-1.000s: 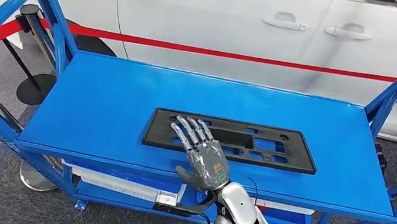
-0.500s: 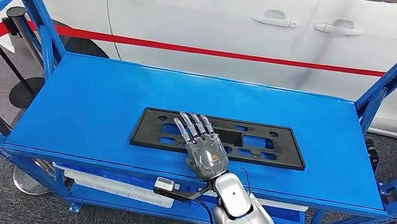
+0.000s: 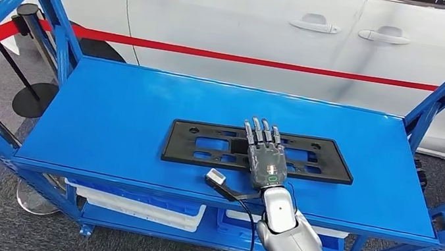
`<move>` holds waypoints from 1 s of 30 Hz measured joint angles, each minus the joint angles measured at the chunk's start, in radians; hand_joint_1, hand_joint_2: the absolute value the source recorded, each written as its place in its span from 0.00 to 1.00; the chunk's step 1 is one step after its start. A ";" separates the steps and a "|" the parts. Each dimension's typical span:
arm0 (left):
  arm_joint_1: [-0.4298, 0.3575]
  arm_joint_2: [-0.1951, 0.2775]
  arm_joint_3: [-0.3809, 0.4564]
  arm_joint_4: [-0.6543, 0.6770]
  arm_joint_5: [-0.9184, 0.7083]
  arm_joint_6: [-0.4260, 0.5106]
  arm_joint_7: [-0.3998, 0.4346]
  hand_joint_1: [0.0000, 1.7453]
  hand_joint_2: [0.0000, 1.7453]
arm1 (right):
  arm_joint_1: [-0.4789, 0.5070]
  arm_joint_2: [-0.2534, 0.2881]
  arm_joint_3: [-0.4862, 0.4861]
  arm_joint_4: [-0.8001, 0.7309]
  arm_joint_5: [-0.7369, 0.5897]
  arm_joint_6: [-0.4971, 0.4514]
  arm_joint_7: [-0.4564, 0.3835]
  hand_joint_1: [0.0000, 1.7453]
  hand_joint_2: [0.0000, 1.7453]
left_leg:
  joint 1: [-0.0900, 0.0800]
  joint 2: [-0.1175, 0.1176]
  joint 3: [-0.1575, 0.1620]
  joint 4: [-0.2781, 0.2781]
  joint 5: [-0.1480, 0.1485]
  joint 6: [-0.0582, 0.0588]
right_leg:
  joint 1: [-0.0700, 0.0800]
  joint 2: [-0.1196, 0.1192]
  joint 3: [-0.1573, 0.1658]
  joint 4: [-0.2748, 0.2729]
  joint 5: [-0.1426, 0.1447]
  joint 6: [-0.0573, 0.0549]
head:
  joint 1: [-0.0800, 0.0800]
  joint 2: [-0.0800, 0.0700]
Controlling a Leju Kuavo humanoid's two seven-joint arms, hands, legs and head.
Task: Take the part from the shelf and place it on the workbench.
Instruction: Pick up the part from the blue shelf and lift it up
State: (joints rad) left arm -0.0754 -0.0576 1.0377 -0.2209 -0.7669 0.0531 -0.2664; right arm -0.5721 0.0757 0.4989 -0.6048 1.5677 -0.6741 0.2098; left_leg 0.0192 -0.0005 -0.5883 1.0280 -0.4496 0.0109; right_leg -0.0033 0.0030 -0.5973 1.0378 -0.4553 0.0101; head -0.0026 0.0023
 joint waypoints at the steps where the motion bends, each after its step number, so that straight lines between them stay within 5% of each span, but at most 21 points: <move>1: 0.000 0.000 0.000 0.000 -0.001 0.000 -0.001 0.00 0.00 | -0.002 -0.002 -0.010 0.008 0.000 -0.002 0.004 0.78 1.00 | 0.000 0.000 0.000 -0.001 0.001 -0.005 | 0.004 0.000 0.007 -0.016 0.001 -0.004 | 0.000 0.000; 2: 0.000 0.000 0.000 0.000 -0.001 -0.001 -0.002 0.00 0.00 | -0.002 -0.003 -0.018 0.014 0.000 -0.003 0.005 0.94 1.00 | 0.000 0.000 0.000 -0.004 0.002 -0.012 | 0.006 0.000 0.006 -0.018 0.003 -0.008 | 0.000 0.000; 5: 0.000 0.002 0.002 0.000 -0.002 -0.005 -0.005 0.00 0.00 | -0.002 -0.007 -0.036 0.030 -0.003 -0.006 0.001 1.00 1.00 | 0.001 0.000 -0.009 0.023 -0.022 -0.026 | -0.003 -0.001 0.016 -0.042 0.017 -0.025 | -0.002 0.000; 8: 0.001 0.003 0.006 0.000 -0.005 -0.014 -0.011 0.00 0.00 | 0.001 -0.008 -0.050 0.044 -0.005 -0.011 -0.025 1.00 1.00 | 0.001 0.000 -0.083 0.191 -0.113 -0.032 | -0.003 -0.003 0.016 -0.048 0.023 -0.035 | -0.005 0.000; 10: 0.002 0.004 0.009 0.000 -0.007 -0.017 -0.016 0.00 0.00 | 0.006 -0.008 -0.062 0.051 -0.004 -0.015 -0.046 1.00 1.00 | 0.001 0.000 -0.117 0.263 -0.129 -0.036 | -0.001 -0.002 0.013 -0.043 0.022 -0.035 | -0.005 0.000; 11: 0.002 0.005 0.009 0.000 -0.008 -0.017 -0.018 0.00 0.00 | 0.008 -0.008 -0.067 0.053 -0.003 -0.016 -0.055 1.00 1.00 | 0.002 0.000 -0.108 0.246 -0.109 -0.037 | -0.002 -0.001 0.012 -0.040 0.020 -0.034 | -0.005 0.000; 13: 0.001 0.007 0.010 0.000 -0.008 -0.018 -0.022 0.00 0.00 | 0.010 -0.008 -0.077 0.054 -0.002 -0.018 -0.073 1.00 1.00 | 0.002 0.000 -0.049 0.124 -0.046 -0.035 | -0.002 0.001 0.011 -0.029 0.014 -0.029 | -0.005 0.000; 15: 0.000 0.009 0.012 0.000 -0.007 -0.019 -0.024 0.00 0.00 | 0.012 -0.008 -0.088 0.051 -0.001 -0.018 -0.091 1.00 1.00 | 0.000 -0.001 -0.003 0.027 -0.014 -0.027 | 0.000 0.003 0.004 -0.014 0.006 -0.019 | -0.004 0.000; 20: 0.000 0.008 0.018 0.000 -0.006 -0.025 -0.033 0.00 0.00 | 0.024 -0.006 -0.107 0.031 -0.001 -0.020 -0.119 1.00 1.00 | -0.002 -0.003 0.001 0.001 -0.004 0.002 | -0.002 0.003 -0.010 0.006 -0.008 0.007 | -0.002 0.000; 23: -0.001 0.008 0.020 0.000 -0.006 -0.031 -0.059 0.00 0.00 | 0.033 -0.006 -0.115 0.023 -0.001 -0.020 -0.125 1.00 1.00 | 0.001 -0.002 -0.001 -0.004 0.002 0.011 | -0.008 0.001 -0.082 0.159 -0.094 0.021 | 0.004 0.000; 25: 0.000 0.008 0.023 0.000 -0.006 -0.033 -0.078 0.00 0.50 | 0.041 -0.006 -0.120 0.020 -0.002 -0.020 -0.128 1.00 1.00 | 0.000 -0.002 -0.002 -0.004 0.001 0.012 | -0.011 0.001 -0.126 0.249 -0.117 0.026 | 0.004 0.000; 27: 0.000 0.008 0.024 0.000 -0.007 -0.033 -0.096 0.00 1.00 | 0.043 -0.006 -0.125 0.018 -0.003 -0.020 -0.134 1.00 1.00 | 0.000 -0.003 0.000 -0.004 0.000 0.011 | -0.012 0.000 -0.102 0.197 -0.067 0.024 | 0.004 0.000; 30: -0.001 0.008 0.024 0.000 -0.008 -0.020 -0.117 0.00 1.00 | 0.037 -0.006 -0.135 0.014 -0.010 -0.020 -0.142 1.00 1.00 | -0.003 -0.005 0.003 -0.003 -0.003 0.003 | -0.005 0.000 -0.016 0.015 0.009 0.009 | 0.004 0.000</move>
State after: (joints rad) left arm -0.0764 -0.0500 1.0621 -0.2205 -0.7744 0.0329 -0.3833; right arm -0.5346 0.0699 0.3636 -0.5903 1.5573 -0.6941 0.0678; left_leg 0.0165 -0.0055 -0.5856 1.0245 -0.4522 0.0140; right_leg -0.0084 0.0030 -0.6137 1.0531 -0.4465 0.0193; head 0.0010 0.0023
